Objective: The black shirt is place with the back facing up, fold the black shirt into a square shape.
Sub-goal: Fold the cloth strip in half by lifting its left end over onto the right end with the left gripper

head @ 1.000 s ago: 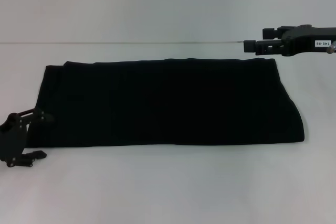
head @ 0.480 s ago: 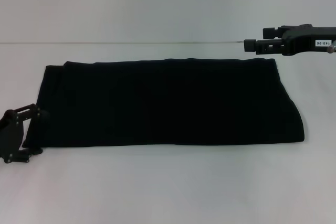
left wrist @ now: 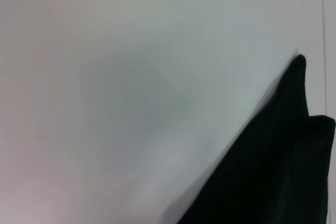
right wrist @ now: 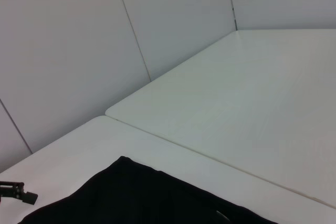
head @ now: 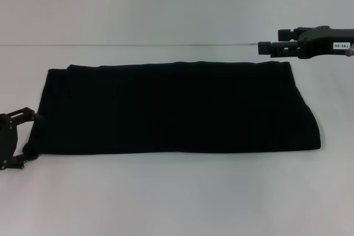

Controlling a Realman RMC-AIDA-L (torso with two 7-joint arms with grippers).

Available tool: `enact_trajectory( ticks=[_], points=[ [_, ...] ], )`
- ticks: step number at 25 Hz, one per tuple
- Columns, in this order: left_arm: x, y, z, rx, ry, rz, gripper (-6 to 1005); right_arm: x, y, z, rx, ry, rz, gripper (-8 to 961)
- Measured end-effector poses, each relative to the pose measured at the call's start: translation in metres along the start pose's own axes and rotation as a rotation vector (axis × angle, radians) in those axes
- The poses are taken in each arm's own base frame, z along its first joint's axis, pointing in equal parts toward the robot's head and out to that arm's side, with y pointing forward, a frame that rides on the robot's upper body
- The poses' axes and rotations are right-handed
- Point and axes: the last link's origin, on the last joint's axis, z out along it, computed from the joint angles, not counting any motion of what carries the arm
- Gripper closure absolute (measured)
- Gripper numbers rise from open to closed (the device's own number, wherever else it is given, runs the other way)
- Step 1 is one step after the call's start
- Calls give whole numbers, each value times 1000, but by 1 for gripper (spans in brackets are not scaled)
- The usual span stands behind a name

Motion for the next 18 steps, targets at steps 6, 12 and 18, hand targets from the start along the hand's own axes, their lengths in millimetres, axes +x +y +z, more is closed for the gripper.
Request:
enact_trajectory(
  ticks=[6,12,18],
  points=[
    [1,4,0,-22,6,3,54,-2,0,0,1,-11,-5,22],
    [2,7,1,-40,11,25,57,-2,-1,-1,7,-13,-6,22],
    [3,8,1,-49,17,97,61,-2,-2,-1,9,-14,-9,22]
  ],
)
